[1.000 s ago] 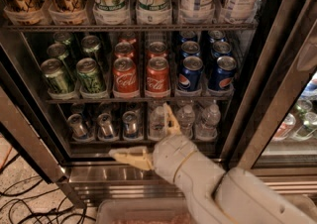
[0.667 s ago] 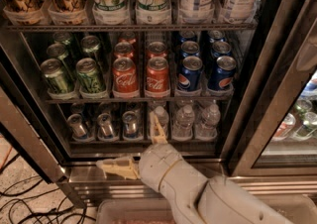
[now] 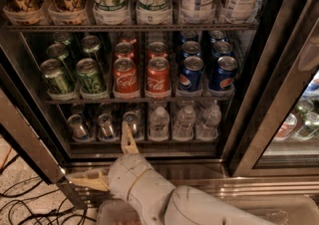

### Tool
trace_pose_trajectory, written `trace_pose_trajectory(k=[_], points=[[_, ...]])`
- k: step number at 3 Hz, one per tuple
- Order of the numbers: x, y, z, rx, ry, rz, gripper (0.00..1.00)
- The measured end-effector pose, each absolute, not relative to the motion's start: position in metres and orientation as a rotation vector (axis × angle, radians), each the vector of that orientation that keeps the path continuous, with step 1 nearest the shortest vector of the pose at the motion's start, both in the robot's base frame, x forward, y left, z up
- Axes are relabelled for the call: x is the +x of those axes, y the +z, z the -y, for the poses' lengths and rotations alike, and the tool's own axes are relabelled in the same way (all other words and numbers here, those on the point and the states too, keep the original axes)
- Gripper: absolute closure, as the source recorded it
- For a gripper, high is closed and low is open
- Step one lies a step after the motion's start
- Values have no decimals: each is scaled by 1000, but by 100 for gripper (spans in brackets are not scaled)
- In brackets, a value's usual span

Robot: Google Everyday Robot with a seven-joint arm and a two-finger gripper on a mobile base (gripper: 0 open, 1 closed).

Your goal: Pick green can from middle shelf of fridge

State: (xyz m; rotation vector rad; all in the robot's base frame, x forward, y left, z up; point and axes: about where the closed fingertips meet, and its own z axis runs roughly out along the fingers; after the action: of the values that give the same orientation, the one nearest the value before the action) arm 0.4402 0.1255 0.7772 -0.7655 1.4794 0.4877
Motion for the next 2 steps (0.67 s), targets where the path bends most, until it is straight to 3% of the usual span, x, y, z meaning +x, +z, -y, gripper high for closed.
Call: trace_pose_trajectory(k=[2], points=[[449, 801, -147, -721, 431, -1408, 0]])
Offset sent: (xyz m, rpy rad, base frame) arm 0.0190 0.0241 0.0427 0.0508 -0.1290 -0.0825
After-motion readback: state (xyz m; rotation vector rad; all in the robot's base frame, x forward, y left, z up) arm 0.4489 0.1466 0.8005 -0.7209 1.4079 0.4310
